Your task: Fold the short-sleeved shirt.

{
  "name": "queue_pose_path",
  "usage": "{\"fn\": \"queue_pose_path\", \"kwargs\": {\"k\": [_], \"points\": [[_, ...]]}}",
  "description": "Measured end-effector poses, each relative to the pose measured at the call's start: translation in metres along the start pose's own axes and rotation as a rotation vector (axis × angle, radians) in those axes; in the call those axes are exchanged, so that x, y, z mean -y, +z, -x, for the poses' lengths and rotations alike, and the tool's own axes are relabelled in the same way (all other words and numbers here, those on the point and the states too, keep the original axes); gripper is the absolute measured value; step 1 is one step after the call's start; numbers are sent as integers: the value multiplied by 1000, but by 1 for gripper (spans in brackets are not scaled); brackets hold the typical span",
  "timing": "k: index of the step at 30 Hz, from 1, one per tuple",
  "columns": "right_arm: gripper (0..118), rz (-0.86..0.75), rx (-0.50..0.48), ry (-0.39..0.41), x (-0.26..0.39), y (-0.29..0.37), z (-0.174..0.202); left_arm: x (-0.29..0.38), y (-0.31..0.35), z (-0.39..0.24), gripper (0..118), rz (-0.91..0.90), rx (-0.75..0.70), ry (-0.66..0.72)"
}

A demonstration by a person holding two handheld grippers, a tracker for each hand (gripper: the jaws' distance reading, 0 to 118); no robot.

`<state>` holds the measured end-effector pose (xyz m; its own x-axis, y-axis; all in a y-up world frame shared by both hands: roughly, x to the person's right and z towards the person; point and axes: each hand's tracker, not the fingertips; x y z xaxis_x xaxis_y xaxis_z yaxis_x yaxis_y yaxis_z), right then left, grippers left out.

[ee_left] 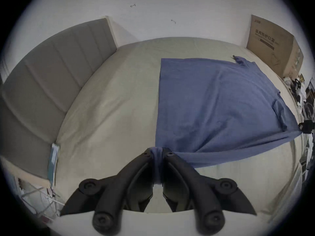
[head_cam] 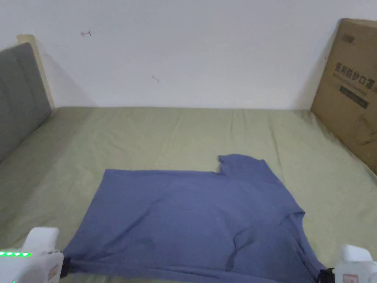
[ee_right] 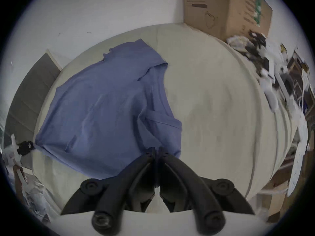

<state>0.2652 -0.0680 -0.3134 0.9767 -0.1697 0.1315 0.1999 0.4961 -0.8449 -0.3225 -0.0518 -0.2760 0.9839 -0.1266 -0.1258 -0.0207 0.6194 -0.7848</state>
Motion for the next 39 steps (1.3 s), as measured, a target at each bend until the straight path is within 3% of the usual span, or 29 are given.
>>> {"fn": "queue_pose_path", "kwargs": {"k": [11,12,13,14,15,16,21,22,23,24,25,26,27,30,35,36,39], "points": [[3,-32,4,-2,29,13,-16,61,22,-10,9,15,-1,4],[4,-41,9,2,28,14,-15,61,21,-10,22,18,-4,8],[12,-48,26,11,27,15,-13,61,20,-10,43,40,-10,12],[27,-48,49,38,27,16,-11,61,21,-9,71,43,-13,19],[56,-69,74,56,28,19,-11,62,24,-8,103,32,-10,30],[70,-78,85,61,29,22,-11,63,28,-6,110,9,14,37],[68,-122,32,52,28,41,-9,54,51,-3,101,-40,64,83],[66,-139,21,60,29,46,-6,54,57,-3,88,-67,97,99],[59,-151,17,75,31,50,-1,54,64,-2,63,-86,139,102],[36,-170,9,90,33,55,3,56,69,-2,22,-94,159,100],[12,-179,9,100,35,57,7,59,71,-3,6,-90,146,97],[1,-176,37,112,37,56,12,64,72,-5,5,-93,127,94],[1,-155,60,129,39,56,16,70,74,-5,0,-97,126,88],[1,-151,-14,126,49,54,21,91,75,0,0,-75,130,118],[1,-121,-26,122,55,45,23,107,75,13,0,-54,107,166],[1,-118,-29,121,54,44,23,107,74,16,14,-60,99,180],[1,-107,-29,125,56,40,23,100,61,24,99,-55,116,217]]}}
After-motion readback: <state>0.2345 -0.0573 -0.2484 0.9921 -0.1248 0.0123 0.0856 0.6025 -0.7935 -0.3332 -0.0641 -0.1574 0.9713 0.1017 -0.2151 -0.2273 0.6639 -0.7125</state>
